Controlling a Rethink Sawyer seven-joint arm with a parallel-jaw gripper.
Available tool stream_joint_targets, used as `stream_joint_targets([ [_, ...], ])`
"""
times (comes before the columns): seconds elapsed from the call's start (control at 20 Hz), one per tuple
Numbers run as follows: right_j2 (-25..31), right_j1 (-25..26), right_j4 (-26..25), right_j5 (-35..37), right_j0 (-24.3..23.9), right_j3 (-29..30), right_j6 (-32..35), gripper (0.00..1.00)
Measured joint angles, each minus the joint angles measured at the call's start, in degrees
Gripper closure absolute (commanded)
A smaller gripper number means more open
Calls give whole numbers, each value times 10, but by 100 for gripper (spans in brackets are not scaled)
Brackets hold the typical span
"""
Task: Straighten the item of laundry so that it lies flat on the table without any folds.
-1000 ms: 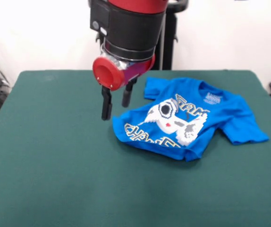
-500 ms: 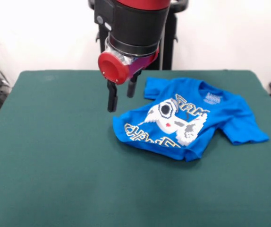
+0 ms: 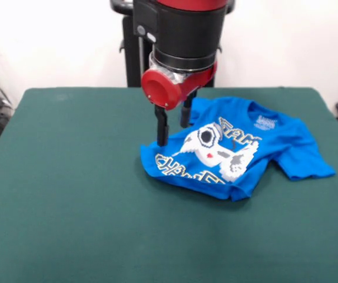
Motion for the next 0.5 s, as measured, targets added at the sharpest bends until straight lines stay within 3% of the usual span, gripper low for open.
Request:
stream_joint_targets([
  [0.5, 0, -11, 34, 0, 0, -3, 0, 0],
])
